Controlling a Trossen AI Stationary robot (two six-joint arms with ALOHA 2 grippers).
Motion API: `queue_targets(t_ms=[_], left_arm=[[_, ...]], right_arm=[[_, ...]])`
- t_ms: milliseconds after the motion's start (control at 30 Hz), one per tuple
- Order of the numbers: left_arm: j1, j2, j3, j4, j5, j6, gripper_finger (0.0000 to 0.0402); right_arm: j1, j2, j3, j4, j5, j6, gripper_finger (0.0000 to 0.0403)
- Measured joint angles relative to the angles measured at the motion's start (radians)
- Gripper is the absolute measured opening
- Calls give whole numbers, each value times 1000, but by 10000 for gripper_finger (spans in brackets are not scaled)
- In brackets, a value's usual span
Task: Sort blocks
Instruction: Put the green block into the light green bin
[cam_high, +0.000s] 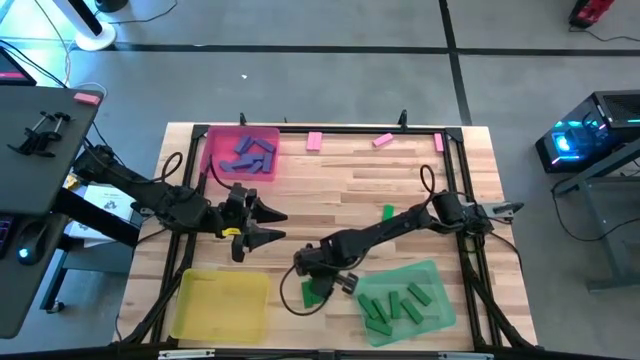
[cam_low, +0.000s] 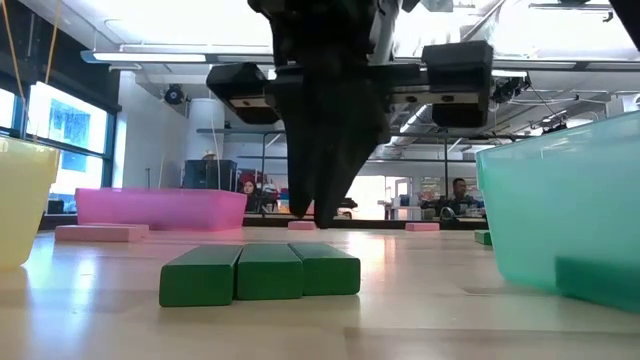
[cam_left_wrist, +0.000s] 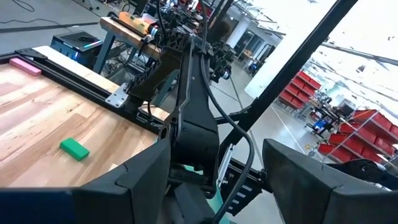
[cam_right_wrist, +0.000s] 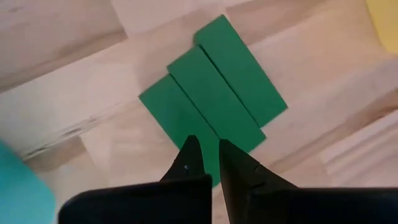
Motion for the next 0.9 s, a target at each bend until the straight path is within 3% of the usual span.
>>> queue_targets(t_ms=[500, 600, 900], left_arm=[[0, 0, 0, -17, 3, -11, 240], [0, 0, 0, -18, 3, -11, 240], [0, 0, 0, -18, 7, -9, 240]], right_arm=[[0, 51, 0, 23, -31, 40, 0], [-12, 53, 3, 29, 21, 173, 0], [-132, 55, 3, -89, 4, 616, 0]])
